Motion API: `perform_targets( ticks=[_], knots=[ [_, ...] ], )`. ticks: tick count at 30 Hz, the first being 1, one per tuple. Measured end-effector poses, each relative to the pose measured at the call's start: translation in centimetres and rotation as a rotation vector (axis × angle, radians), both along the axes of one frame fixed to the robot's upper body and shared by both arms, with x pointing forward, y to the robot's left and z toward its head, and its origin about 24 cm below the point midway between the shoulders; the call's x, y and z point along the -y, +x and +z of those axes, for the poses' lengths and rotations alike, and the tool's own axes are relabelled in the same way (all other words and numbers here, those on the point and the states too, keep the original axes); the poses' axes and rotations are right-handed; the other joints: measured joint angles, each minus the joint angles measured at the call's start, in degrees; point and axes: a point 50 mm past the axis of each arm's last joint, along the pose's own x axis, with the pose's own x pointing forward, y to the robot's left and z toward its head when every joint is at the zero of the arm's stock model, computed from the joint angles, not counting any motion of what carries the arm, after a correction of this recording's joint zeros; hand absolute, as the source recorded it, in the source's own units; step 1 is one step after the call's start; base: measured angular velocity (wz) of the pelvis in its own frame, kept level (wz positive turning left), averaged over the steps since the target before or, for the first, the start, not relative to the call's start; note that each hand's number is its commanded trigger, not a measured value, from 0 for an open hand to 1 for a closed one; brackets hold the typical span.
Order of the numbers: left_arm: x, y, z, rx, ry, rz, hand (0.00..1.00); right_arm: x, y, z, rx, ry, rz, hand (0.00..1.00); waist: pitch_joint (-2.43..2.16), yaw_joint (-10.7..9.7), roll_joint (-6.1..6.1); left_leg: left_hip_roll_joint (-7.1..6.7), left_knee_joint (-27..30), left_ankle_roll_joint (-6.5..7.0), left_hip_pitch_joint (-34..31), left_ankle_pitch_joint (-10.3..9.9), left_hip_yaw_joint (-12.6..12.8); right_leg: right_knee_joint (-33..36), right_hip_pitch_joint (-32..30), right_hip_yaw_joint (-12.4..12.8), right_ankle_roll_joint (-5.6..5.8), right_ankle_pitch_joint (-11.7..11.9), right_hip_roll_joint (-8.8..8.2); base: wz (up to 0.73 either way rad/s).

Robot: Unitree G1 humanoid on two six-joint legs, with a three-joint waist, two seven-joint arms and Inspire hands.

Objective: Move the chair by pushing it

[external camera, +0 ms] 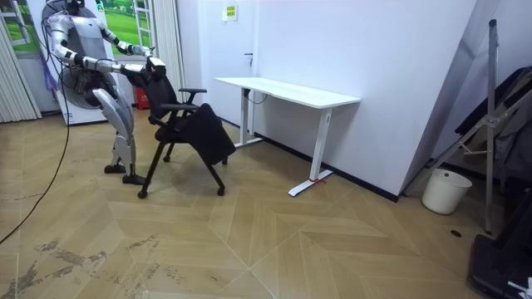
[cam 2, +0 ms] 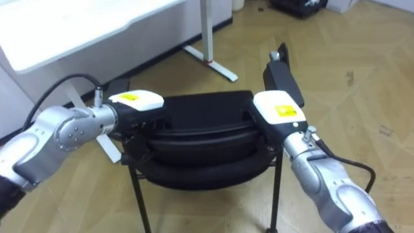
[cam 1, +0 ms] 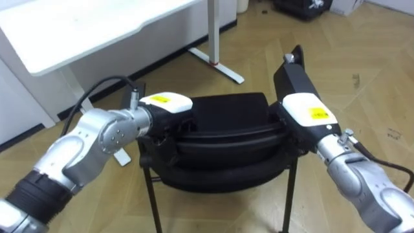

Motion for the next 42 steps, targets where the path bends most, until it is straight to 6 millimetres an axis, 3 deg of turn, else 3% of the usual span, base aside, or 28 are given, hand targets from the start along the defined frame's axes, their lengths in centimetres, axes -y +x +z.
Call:
perform_targets(
  ticks=[2,3,5,7,8,9,12,15,16,17,18,19,21,24,27,28,30,32,34,35,36,38,39,41,42],
  knots=[
    [-0.1,0.0,-0.1,-0.006,0.004,0.003,1.0,-0.1,0.1,0.0,-0.012,-0.002,0.008,1.0,0.19,0.5,-0.3,2.14,6.9,-1.74,-0.3,0.8,2.2,3.7,1.3,-0.6,-0.64,-4.2,0.18,-0.08],
    [-0.1,0.0,-0.2,-0.01,0.004,0.003,1.0,-0.1,0.1,0.0,-0.016,-0.001,0.009,1.0,0.19,0.5,-0.31,2.72,8.6,-2.31,-0.4,1.2,2.4,4.3,1.9,-0.9,-0.86,-5.3,0.2,0.07],
    [-0.1,0.0,-0.3,-0.017,0.002,0.005,1.0,-0.1,0.1,-0.1,-0.022,-0.001,0.011,1.0,0.3,0.4,-0.6,4.71,13.2,-4.9,-0.9,2.9,3.5,5.2,3.8,-2.0,-1.35,-7.8,0.48,0.18],
    [-0.1,0.0,-0.3,-0.014,0.0,0.008,1.0,-0.1,0.2,-0.1,-0.026,0.0,0.008,1.0,0.56,0.7,-1.49,6.32,17.4,-5.08,-1.8,7.3,4.7,5.1,6.2,-2.1,-1.98,-10.0,0.65,0.16],
    [-0.1,-0.1,-0.5,-0.016,0.0,0.009,1.0,-0.1,0.2,-0.1,-0.032,-0.003,0.009,1.0,0.75,0.9,-1.91,6.62,19.5,-5.2,-2.5,10.8,4.9,4.0,7.9,-2.1,-2.19,-10.4,0.66,0.14],
    [-0.1,-0.2,-0.6,-0.018,-0.002,0.011,1.0,-0.1,0.2,-0.2,-0.033,-0.004,0.008,1.0,0.84,1.1,-2.25,6.57,20.4,-5.19,-3.0,11.8,4.7,3.3,8.8,-1.9,-2.34,-10.7,0.59,0.2],
    [0.0,-0.2,-0.6,-0.002,-0.017,0.015,1.0,0.1,0.4,-0.1,-0.033,-0.012,-0.001,1.0,0.94,1.4,-3.44,6.42,19.3,-3.94,-9.5,8.5,4.5,2.1,11.1,-2.2,-2.66,-12.2,0.14,0.08],
    [0.1,-0.4,-0.9,-0.001,-0.018,0.015,1.0,0.2,0.4,-0.3,-0.042,-0.015,0.0,1.0,0.89,1.8,-4.32,4.5,9.2,-4.56,-16.8,8.9,3.6,0.7,13.9,-2.2,-2.16,-13.7,-0.49,-0.07],
    [0.2,-0.5,-0.9,-0.001,-0.019,0.011,1.0,0.3,0.3,-0.3,-0.045,-0.012,0.002,1.0,0.86,1.8,-4.65,3.64,1.2,-4.8,-18.0,10.7,3.7,-0.1,14.7,-2.0,-1.79,-14.4,-0.57,0.0],
    [0.2,-0.5,-0.9,-0.004,-0.02,0.008,1.0,0.4,0.2,-0.4,-0.047,-0.011,0.001,1.0,0.6,1.9,-4.67,3.3,-3.1,-4.69,-18.1,12.3,3.7,-0.3,15.2,-1.9,-1.55,-14.7,-0.55,-0.17],
    [0.3,-0.7,-1.0,-0.011,-0.022,-0.001,1.0,0.5,-0.2,-0.6,-0.055,-0.007,-0.004,1.0,-0.16,2.8,-5.03,2.29,-9.6,-3.88,-18.1,17.3,3.7,-0.5,15.9,-0.8,-0.98,-15.6,-0.74,-0.42],
    [0.4,-0.9,-1.2,-0.021,-0.02,-0.016,1.0,0.6,-0.6,-0.8,-0.067,-0.005,-0.004,1.0,-1.43,4.1,-5.47,1.1,-13.0,-2.93,-17.2,22.2,3.0,-0.9,16.6,1.1,-0.24,-16.1,-1.04,-0.48],
    [0.2,-1.2,-0.9,-0.01,-0.029,-0.023,1.0,0.7,-0.7,-0.5,-0.058,-0.003,0.0,1.0,-1.57,4.1,-5.97,-0.82,-13.9,-0.83,-15.3,24.5,2.1,-2.4,18.3,1.6,1.13,-16.7,-2.03,-0.24],
    [0.1,-1.0,-0.6,0.008,-0.04,-0.012,1.0,0.6,-0.4,0.3,-0.034,-0.011,0.002,1.0,-1.4,3.3,-6.27,-2.93,-12.1,0.43,-14.2,21.4,3.6,-2.1,19.6,1.4,3.47,-17.2,-4.79,-0.08],
    [-0.1,-0.9,-0.5,0.019,-0.048,-0.003,1.0,0.5,-0.1,0.7,-0.019,-0.015,0.009,1.0,-1.07,3.2,-6.37,-4.65,-11.2,1.38,-12.3,18.1,5.3,7.3,17.6,0.6,5.46,-17.4,-8.67,-0.16],
    [0.0,-0.9,-0.5,0.022,-0.05,-0.005,1.0,0.5,-0.1,0.7,-0.019,-0.015,0.013,1.0,-0.94,3.0,-6.33,-5.14,-10.4,1.76,-11.6,16.6,5.4,12.1,16.2,1.1,6.98,-16.4,-9.83,0.0],
    [0.0,-0.9,-0.4,0.029,-0.053,-0.004,1.0,0.4,-0.1,0.7,-0.019,-0.013,0.013,1.0,-0.81,2.1,-6.15,-5.57,-8.3,2.31,-10.9,14.2,4.9,17.5,15.1,1.4,7.21,-14.4,-10.41,0.09],
    [-0.1,-0.8,-0.5,0.043,-0.06,-0.001,1.0,0.4,-0.1,0.7,-0.019,-0.01,0.01,1.0,-0.38,2.0,-5.61,-5.54,-7.4,2.58,-9.5,11.9,4.0,21.3,14.3,2.4,7.35,-10.5,-10.24,0.04],
    [-0.2,-0.8,-0.4,0.059,-0.064,-0.003,1.0,0.4,-0.1,0.7,-0.016,-0.011,0.01,1.0,-0.05,1.9,-5.12,-5.48,-7.9,2.66,-8.5,11.2,2.2,23.6,12.6,3.2,7.55,-7.1,-9.52,0.04],
    [-0.2,-0.8,-0.3,0.063,-0.064,-0.003,1.0,0.4,-0.1,0.7,-0.015,-0.01,0.009,1.0,0.03,2.1,-4.93,-5.42,-8.2,2.63,-8.4,11.1,1.7,24.4,11.8,3.6,7.52,-7.1,-9.18,-0.07],
    [-0.3,-0.7,-0.3,0.074,-0.065,-0.003,1.0,0.3,0.0,0.8,-0.01,-0.007,0.009,1.0,0.13,2.8,-4.82,-5.19,-9.1,2.55,-7.7,10.9,1.6,25.6,9.8,4.9,7.71,-8.6,-8.56,-0.11],
    [-0.5,-0.7,-0.4,0.076,-0.064,-0.001,1.0,0.0,0.0,0.9,-0.009,-0.011,0.01,1.0,0.56,3.5,-4.26,-5.08,-11.0,2.11,-5.4,10.7,1.1,24.8,5.5,5.0,6.24,-12.0,-8.0,-0.02],
    [-0.5,-0.7,-0.4,0.077,-0.064,0.0,1.0,0.0,0.0,1.0,-0.008,-0.014,0.011,1.0,0.69,3.5,-4.06,-5.03,-11.3,1.93,-5.0,10.5,0.7,23.8,4.2,5.3,6.05,-12.6,-7.69,0.18],
    [-0.8,-0.6,-0.4,0.082,-0.062,0.005,1.0,-0.2,0.0,1.1,-0.004,-0.023,0.021,1.0,0.81,3.7,-3.87,-4.62,-12.2,1.07,-4.2,10.1,-0.8,18.2,0.2,7.2,5.92,-13.0,-6.07,0.34],
    [-1.0,-0.7,-0.5,0.082,-0.064,0.011,1.0,-0.4,0.0,1.0,-0.014,-0.02,0.026,1.0,0.83,3.5,-3.92,-4.34,-12.8,0.19,-3.2,10.1,-2.5,12.1,-1.2,7.9,5.6,-12.5,-5.36,0.66]
  ],
)
